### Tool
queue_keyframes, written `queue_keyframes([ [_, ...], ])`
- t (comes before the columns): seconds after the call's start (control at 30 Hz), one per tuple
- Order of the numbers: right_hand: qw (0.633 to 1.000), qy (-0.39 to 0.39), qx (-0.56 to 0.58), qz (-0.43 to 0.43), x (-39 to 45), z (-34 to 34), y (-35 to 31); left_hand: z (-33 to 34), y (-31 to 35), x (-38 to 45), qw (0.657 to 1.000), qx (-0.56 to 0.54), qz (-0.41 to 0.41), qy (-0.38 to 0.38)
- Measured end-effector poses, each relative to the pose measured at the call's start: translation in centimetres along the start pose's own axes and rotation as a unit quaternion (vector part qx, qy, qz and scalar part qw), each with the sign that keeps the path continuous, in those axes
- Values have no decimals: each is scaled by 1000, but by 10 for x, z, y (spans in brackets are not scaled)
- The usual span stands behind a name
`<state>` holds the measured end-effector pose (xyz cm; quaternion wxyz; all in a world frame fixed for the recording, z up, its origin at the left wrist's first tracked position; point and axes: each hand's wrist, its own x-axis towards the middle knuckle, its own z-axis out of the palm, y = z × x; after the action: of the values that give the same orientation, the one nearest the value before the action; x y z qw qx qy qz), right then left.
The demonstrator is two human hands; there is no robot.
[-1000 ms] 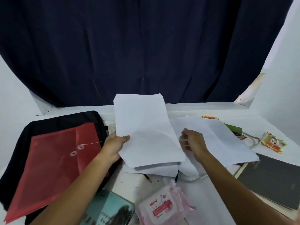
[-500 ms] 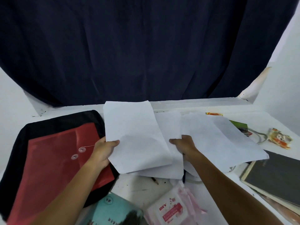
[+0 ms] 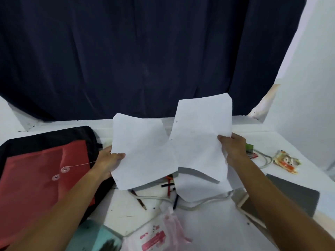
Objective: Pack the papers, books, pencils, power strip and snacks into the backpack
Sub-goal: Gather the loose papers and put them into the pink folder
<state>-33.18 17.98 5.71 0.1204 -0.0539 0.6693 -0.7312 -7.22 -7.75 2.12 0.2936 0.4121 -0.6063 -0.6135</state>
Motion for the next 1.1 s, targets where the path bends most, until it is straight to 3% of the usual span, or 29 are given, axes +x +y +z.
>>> queue_keyframes([
  [0.27,997,-67,44,21,51,-82,-31,55,20,-25,999,9,39,13],
  [0.67,958,-281,-2,49,31,-37,-9,141,48,-69,996,-54,22,-75],
  [0.8,971,-227,-75,-20,30,-22,-7,139,51,-66,978,-178,-23,-109],
  [0.87,967,-222,-110,-58,25,-14,-8,136,54,-67,979,-143,-1,-142],
  [0.93,954,-271,-109,-72,21,-4,-7,132,54,-65,989,-73,27,-124],
  [1.0,944,-301,-112,-73,19,5,-14,125,52,-59,994,-60,37,-85],
  [1.1,973,-216,-76,-1,39,8,-19,106,51,-51,990,-111,28,-82],
])
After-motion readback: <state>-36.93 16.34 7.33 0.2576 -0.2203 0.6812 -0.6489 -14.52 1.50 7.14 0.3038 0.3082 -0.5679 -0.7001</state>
